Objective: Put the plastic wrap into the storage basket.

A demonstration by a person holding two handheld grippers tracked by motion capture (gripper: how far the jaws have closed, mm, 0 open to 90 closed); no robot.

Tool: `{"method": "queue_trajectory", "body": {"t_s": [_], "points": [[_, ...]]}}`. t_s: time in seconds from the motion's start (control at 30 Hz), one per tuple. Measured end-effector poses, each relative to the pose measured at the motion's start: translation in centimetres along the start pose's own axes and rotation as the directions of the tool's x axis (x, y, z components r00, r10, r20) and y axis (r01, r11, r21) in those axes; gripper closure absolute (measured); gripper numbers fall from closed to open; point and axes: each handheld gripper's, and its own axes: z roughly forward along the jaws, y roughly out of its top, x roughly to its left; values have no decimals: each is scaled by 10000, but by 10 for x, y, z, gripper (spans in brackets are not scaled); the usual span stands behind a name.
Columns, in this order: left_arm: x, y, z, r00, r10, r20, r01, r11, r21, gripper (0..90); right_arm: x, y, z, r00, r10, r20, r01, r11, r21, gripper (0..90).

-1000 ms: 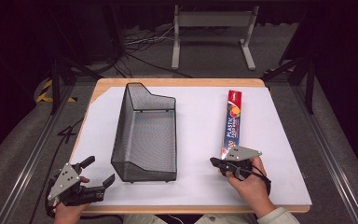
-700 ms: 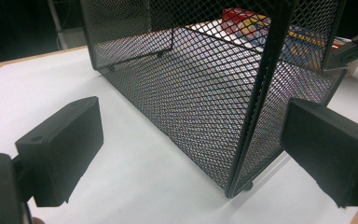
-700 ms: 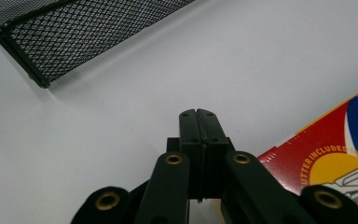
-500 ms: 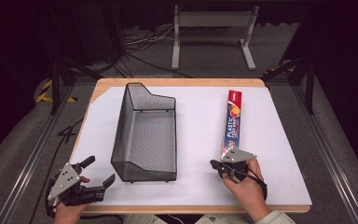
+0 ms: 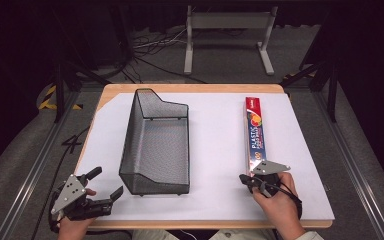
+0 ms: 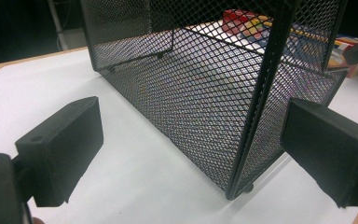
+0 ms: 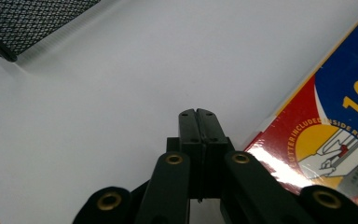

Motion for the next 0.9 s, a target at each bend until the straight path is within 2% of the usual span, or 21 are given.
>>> {"method": "queue_trajectory", "body": {"t_s": [0.2, 0.6, 0.7, 0.77, 0.83, 0.9], "points": [[0, 0, 1, 10000, 18, -1, -18, 10000, 18, 66, -15, -12, -14, 9985, 404, 357, -406, 9992, 36, 900], [0, 0, 2, 10000, 19, 41, -19, 10000, 90, 66, -45, -28, -38, 9881, 1159, 1016, -1155, 9933, -99, 900], [-1, 1, 2, 10000, 50, 35, -51, 9999, 126, 66, -49, -30, -40, 9847, 1147, 1313, -1158, 9933, 7, 900], [-1, 1, 3, 10000, 27, 49, -28, 9999, 118, 66, -51, -30, -39, 9833, 1270, 1300, -1283, 9917, 13, 900], [-1, 1, 3, 10000, 51, 49, -52, 9999, 98, 66, -50, -27, -38, 9832, 1156, 1415, -1182, 9929, 104, 900], [-1, 1, 3, 10000, 25, 22, -25, 9999, 124, 67, -50, -25, -38, 9853, 1342, 1059, -1336, 9910, -133, 884]]}}
